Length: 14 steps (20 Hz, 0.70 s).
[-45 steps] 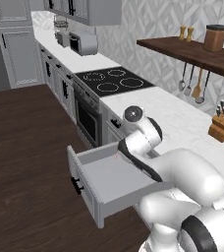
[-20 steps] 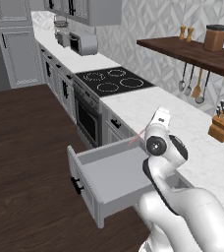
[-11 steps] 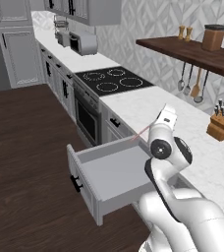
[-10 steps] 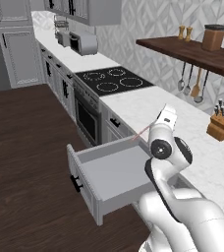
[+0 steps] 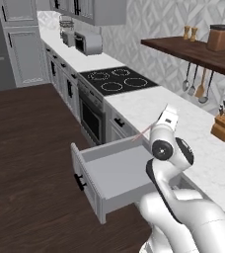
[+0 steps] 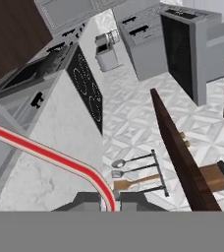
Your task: Take a straw from the drawer in front and place it inside the glass cup on the dining counter.
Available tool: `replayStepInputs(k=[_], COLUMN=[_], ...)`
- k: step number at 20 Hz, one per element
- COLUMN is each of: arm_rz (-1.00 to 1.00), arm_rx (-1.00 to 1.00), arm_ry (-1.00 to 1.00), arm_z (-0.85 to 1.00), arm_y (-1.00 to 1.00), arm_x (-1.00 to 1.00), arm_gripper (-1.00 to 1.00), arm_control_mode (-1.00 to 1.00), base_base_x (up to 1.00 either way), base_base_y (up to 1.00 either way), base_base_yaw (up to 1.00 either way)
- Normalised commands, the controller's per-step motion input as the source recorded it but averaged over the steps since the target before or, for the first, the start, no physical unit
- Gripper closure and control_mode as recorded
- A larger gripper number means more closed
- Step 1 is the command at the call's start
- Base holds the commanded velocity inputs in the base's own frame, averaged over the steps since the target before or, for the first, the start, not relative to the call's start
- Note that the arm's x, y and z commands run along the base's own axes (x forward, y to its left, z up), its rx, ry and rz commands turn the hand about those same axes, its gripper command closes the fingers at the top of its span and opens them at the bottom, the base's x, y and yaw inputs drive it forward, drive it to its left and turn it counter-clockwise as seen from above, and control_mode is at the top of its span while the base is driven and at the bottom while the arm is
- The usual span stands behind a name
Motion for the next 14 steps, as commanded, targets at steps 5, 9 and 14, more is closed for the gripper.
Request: replayStepInputs(k=[5, 9, 14], arm_rz=[0.0, 0.0, 0.0], arm_rx=[0.0, 0.0, 0.0], arm_ry=[0.0, 0.0, 0.0], arm_z=[0.0, 0.0, 0.0], arm_y=[0.0, 0.0, 0.0], arm_x=[0.0, 0.0, 0.0], arm_gripper=[1.0, 1.0, 1.0], arm_control_mode=[1.0, 1.0, 1.0], base_base_x=[-0.63, -0.57, -0.84], base_base_y=[0.04, 0.17, 0.56], base_base_yaw=[-0.42, -0.58, -0.62])
